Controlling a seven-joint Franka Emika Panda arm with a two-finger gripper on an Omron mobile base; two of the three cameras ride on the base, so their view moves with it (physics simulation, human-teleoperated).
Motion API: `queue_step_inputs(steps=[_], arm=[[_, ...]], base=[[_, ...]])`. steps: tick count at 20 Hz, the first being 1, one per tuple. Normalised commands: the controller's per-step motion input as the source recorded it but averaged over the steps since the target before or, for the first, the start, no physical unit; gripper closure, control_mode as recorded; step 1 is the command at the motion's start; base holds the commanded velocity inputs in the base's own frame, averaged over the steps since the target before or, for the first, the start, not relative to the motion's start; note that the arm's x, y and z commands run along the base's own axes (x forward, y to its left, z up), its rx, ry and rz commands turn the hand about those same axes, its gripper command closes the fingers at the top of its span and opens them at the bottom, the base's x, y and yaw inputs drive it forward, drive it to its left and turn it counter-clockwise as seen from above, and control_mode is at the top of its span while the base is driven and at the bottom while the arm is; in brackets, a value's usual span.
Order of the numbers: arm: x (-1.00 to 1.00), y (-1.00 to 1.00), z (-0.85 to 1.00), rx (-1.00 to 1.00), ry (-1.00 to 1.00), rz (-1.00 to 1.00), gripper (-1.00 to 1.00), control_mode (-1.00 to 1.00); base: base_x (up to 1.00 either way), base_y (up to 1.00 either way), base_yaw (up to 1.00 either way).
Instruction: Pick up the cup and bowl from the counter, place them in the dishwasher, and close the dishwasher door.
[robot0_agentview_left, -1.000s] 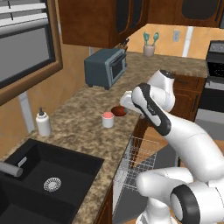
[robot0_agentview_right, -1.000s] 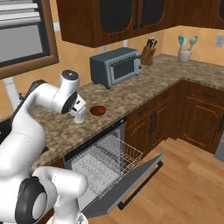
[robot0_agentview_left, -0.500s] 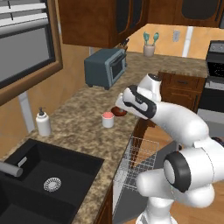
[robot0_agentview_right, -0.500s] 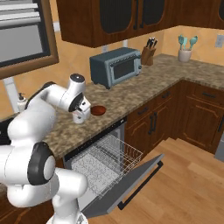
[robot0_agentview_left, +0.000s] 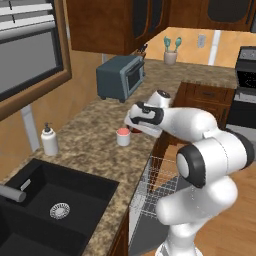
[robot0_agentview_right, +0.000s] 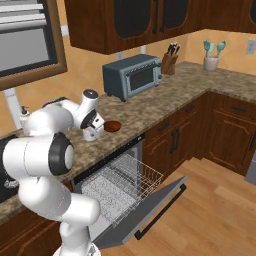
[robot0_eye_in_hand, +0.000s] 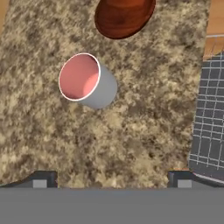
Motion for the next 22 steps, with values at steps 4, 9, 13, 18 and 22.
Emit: queue_step_inputs(steps=[4,9,13,18,22], arm=[[0.48,0.03,-0.28,0.0,0.01,0.0,-1.0,-1.0],[0.42,0.0,-0.35,0.0,0.0,0.0,-1.0,-1.0],[0.53,0.03,-0.26,0.0,0.0,0.0,-1.0,-1.0],[0.53,0.15,-0.21,0.0,0.0,-0.01,-1.0,-1.0],[0.37,0.18,-0.34,0.0,0.0,-0.02,-1.0,-1.0]], base=[[0.0,0.0,0.0],[0.0,0.0,0.0],[0.0,0.0,0.0],[0.0,0.0,0.0],[0.0,0.0,0.0]])
